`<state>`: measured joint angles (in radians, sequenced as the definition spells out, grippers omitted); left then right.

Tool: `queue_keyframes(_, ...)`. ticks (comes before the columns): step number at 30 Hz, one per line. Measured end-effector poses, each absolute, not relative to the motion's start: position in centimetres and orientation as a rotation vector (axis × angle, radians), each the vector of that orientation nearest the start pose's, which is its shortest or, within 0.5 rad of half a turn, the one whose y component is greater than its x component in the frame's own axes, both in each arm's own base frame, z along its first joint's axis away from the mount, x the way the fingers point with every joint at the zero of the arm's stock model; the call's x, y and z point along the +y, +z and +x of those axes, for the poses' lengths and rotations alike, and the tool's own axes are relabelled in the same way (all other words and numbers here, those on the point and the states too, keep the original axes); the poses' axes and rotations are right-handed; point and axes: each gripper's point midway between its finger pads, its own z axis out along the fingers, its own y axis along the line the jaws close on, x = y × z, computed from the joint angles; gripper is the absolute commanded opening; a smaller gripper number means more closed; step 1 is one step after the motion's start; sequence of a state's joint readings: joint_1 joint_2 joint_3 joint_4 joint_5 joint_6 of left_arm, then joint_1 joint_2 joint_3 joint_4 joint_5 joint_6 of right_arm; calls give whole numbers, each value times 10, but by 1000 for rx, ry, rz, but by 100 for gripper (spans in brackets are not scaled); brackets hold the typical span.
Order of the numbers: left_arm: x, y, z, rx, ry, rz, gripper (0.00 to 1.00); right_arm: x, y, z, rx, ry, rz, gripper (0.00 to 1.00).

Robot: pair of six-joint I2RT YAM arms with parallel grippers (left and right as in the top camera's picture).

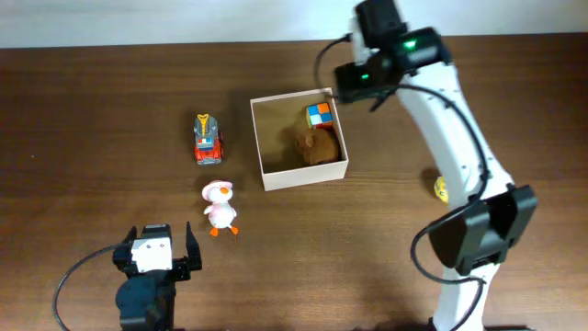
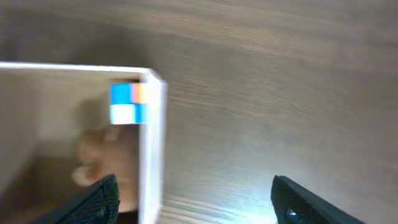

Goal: Pack container

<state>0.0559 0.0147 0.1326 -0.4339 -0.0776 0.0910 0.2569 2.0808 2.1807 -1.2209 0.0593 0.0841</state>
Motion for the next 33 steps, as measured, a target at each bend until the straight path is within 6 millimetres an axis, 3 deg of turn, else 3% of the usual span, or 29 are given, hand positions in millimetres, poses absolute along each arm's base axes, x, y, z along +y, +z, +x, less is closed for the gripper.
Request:
queue_keyframes(4,26,129,224,1890,174,-20,99,83,205,482,2706,-3,-91,81)
queue_keyframes(9,26,130,224,1889,174,-20,99,64,183,475,2769,-27,-9,81)
queue_keyframes(16,26,130,224,1889,174,-20,99,61,129,461,2866,-44,27,82)
queue_keyframes(21,26,130,224,1889,174,-20,99,60,103,452,2908,-51,47,82)
queue_keyframes(27,26,129,224,1890,174,-20,99,63,87,442,2949,-18,43,82)
queue_keyframes(33,26,129,224,1890,174,-20,99,73,86,440,2959,69,34,82)
